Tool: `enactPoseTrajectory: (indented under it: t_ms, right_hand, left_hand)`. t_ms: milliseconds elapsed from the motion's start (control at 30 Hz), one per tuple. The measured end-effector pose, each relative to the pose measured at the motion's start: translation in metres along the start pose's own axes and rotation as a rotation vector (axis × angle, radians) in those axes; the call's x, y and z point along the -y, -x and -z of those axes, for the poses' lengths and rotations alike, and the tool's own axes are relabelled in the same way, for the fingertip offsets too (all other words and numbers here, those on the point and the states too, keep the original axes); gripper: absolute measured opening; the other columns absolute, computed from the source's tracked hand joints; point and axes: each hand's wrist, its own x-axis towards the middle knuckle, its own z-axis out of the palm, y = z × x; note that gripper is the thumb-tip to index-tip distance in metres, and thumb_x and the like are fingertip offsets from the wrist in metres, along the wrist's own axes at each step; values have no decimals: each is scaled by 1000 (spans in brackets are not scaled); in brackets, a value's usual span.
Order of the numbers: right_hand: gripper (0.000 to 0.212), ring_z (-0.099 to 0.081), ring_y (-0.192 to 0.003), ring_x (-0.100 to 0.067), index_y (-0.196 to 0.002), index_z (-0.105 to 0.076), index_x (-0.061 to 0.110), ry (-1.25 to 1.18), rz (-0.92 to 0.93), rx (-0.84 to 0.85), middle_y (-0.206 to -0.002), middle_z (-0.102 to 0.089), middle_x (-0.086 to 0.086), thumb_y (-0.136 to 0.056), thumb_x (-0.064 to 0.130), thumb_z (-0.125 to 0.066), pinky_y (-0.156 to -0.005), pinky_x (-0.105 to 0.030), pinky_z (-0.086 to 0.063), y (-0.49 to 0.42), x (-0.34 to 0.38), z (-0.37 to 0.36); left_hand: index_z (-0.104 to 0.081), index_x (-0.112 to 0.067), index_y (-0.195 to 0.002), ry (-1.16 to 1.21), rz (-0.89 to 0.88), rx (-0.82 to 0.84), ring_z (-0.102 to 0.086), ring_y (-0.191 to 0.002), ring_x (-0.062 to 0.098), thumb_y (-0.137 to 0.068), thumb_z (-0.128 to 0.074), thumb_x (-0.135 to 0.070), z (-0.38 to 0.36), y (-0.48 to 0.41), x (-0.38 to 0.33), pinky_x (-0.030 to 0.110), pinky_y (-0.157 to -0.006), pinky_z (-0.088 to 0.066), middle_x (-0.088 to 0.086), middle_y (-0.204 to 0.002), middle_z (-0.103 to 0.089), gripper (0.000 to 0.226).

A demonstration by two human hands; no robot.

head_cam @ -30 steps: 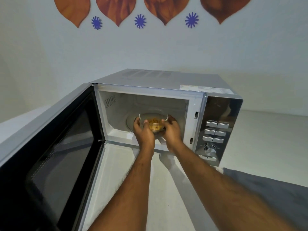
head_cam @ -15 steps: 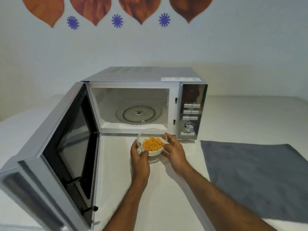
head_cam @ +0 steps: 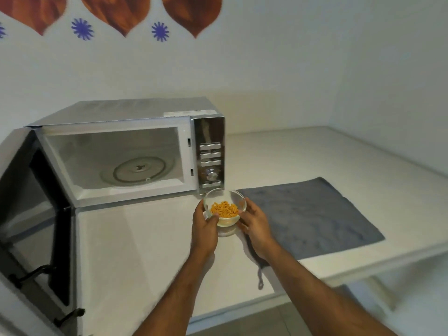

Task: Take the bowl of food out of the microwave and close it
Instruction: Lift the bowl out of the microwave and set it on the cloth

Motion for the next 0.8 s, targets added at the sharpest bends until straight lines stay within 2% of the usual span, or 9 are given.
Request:
enactPoseTrajectory:
  t_ms: [133, 200, 267, 333, 433, 533, 633, 700, 800]
  right_hand:
    - [33, -70, -98, -19, -124, -61, 5, 64, 46, -97, -119, -69, -17, -94, -2, -52, -77, -24, -57, 3, 15, 45]
    - [33, -67, -103, -27, -124, -60, 0, 91, 54, -166, -121, -67, -22, -92, -6, -51, -84, -31, -56, 1, 23, 66]
    - [34, -65, -107, -33, -124, -59, 0, 113, 60, -220, -121, -66, -23, -92, -7, -50, -86, -36, -54, -3, 29, 83]
    - [36, -66, -104, -30, -125, -59, 2, 135, 70, -254, -120, -67, -21, -92, -7, -49, -81, -32, -54, -6, 37, 98]
    - [38, -68, -99, -22, -128, -58, 7, 152, 83, -293, -117, -69, -14, -93, -5, -49, -76, -25, -56, -9, 45, 116]
    - [36, -67, -107, -27, -127, -60, 9, 203, 78, -298, -118, -69, -13, -94, -1, -49, -91, -38, -56, -10, 47, 126]
    - [31, -65, -110, -29, -122, -62, 13, 231, 54, -282, -122, -68, -14, -96, 3, -49, -99, -46, -51, -11, 46, 135]
    - [35, -62, -115, -26, -128, -56, 18, 255, 30, -274, -132, -62, -13, -96, 6, -52, -102, -45, -50, -13, 48, 139]
    - [56, -49, -124, -17, -148, -35, 12, 341, 26, -300, -149, -45, -9, -96, 14, -55, -101, -33, -44, -12, 50, 143]
  left_hand:
    - [-49, -31, -139, -108, -40, 85, -60, -121, 27, -82, -54, -18, -49, 4, 3, 51, -104, -49, 6, -135, -60, 59]
    - [-49, -23, -140, -211, -76, 149, -59, -122, 27, -89, -54, -11, -73, 1, 4, 41, -104, -47, 8, -135, -60, 52]
    - [-49, -20, -138, -286, -93, 196, -58, -120, 24, -93, -53, -9, -91, 0, 3, 31, -98, -44, 6, -133, -61, 47]
    - [-46, -17, -141, -309, -82, 244, -57, -120, 23, -96, -51, -10, -109, 1, 3, 33, -102, -45, 8, -136, -60, 46]
    - [-42, -13, -145, -317, -66, 271, -55, -128, 29, -98, -50, -11, -131, 2, 4, 47, -109, -45, 12, -140, -57, 47]
    - [-40, -13, -147, -339, -34, 262, -53, -130, 29, -99, -49, -13, -142, -2, 9, 46, -110, -44, 13, -144, -54, 49]
    - [-41, -15, -146, -375, -44, 262, -54, -126, 25, -99, -49, -18, -144, -2, 15, 35, -105, -45, 10, -144, -54, 47]
    - [-40, -16, -145, -383, -51, 271, -55, -120, 19, -100, -49, -22, -142, -2, 15, 31, -98, -45, 10, -145, -54, 47]
    - [-25, -13, -154, -409, -39, 264, -45, -138, 26, -99, -51, -30, -131, -4, 11, 40, -112, -41, 11, -157, -39, 63]
